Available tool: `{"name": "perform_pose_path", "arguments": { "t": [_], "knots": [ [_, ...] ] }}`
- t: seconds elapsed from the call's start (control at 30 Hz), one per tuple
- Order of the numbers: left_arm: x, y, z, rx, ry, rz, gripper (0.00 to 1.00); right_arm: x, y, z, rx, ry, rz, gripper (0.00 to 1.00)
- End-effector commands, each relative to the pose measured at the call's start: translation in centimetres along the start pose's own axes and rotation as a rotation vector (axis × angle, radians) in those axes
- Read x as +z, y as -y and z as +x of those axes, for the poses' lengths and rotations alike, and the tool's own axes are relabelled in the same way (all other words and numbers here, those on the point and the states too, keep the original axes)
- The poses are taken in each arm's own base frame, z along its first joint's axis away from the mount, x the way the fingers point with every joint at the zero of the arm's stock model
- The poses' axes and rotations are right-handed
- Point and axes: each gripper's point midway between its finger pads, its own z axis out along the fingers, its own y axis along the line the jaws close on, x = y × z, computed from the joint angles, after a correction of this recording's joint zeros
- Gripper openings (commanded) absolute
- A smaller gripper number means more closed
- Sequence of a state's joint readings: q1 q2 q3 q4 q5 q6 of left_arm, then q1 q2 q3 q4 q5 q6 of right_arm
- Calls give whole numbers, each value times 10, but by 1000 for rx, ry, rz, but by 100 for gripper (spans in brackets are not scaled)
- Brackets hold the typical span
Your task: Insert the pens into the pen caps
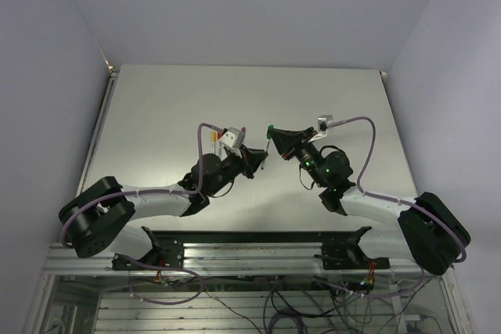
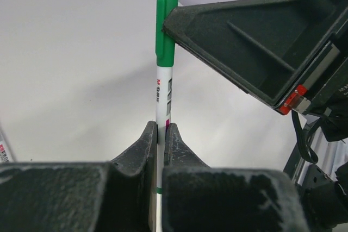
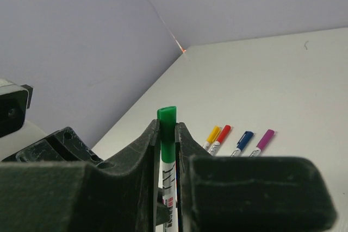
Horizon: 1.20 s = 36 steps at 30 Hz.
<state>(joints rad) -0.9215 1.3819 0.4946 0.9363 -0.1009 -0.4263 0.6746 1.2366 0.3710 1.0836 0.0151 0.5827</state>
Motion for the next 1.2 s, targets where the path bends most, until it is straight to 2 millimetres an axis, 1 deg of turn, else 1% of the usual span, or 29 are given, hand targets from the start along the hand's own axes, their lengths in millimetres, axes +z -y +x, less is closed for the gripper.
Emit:
{"name": "perform_pose_path", "arguments": {
  "t": [0.0,0.07,0.17,0.27,0.33,0.4,0.43,0.53,0.63,0.7,0.73,0.8,0.9,1.03,1.07,1.17],
  "knots": [
    [2,11,-137,-37,469,28,7,-32,17,93,43,-355,26,0],
    [5,13,-142,-40,481,45,7,-32,18,99,46,-375,27,0],
    [10,17,-143,-45,478,70,7,-30,19,104,48,-390,29,0],
    [15,19,-139,-42,456,81,7,-27,22,103,34,-385,40,0],
    [17,19,-133,-39,429,82,7,-24,26,98,13,-365,60,0],
    [19,20,-123,-27,387,96,7,-18,29,87,-16,-327,85,0],
    [21,19,-114,-22,352,98,7,-16,31,80,-33,-305,100,0],
    [21,9,-93,-22,286,62,7,-9,33,55,-87,-230,139,0],
    [26,-5,-72,-16,194,-7,7,-9,40,31,-133,-159,203,0],
    [32,-19,-53,-4,100,-75,7,-15,50,17,-150,-116,273,2],
    [34,-25,-43,4,61,-105,7,-18,58,11,-152,-98,330,2],
    [39,-38,-28,18,2,-166,7,-30,78,3,-149,-83,471,3],
    [48,-56,-1,42,-97,-245,7,-55,109,-8,-168,-48,691,4],
    [62,-80,29,81,-208,-344,7,-75,122,-19,-192,-19,792,4],
    [64,-88,43,93,-251,-376,7,-79,122,-22,-191,-10,806,4],
    [70,-104,60,107,-308,-445,7,-91,129,-26,-201,-5,867,5]
  ]
}}
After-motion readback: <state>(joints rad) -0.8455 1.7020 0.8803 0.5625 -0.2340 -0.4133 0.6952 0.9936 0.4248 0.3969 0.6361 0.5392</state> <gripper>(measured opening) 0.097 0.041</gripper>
